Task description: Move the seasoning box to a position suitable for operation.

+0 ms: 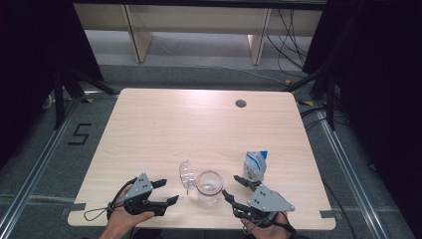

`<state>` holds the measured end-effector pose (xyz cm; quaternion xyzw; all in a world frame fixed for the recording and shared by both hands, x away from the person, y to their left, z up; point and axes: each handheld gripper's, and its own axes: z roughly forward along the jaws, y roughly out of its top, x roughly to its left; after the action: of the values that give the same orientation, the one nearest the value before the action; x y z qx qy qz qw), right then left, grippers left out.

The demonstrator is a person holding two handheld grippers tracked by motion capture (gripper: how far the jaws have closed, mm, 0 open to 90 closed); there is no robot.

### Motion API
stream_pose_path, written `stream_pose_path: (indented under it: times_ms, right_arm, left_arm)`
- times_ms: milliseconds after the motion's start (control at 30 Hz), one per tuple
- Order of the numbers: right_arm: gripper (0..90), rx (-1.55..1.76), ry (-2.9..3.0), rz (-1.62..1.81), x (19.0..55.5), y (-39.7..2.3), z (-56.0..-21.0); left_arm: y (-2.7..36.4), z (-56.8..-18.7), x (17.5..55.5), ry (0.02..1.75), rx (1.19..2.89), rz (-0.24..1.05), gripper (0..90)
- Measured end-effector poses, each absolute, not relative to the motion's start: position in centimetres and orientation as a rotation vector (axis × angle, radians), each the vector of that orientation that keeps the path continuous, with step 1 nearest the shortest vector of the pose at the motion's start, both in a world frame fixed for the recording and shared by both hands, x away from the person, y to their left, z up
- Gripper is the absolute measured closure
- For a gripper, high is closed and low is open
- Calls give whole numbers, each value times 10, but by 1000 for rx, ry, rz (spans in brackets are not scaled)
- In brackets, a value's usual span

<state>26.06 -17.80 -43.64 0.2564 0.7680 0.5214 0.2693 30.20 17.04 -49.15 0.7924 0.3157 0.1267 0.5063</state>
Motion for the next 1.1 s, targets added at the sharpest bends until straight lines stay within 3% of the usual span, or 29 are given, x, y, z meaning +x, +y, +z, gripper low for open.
stream_pose_path:
  times_ms: [533,1100]
  right_arm:
    - [376,914,1973,1322,245,-216,-451]
    - [268,1064,1886,1235,262,-233,-465]
  left_arm:
    - [170,-492,302,763,1908,299,287]
    - [169,-493,302,772,1923,286,278]
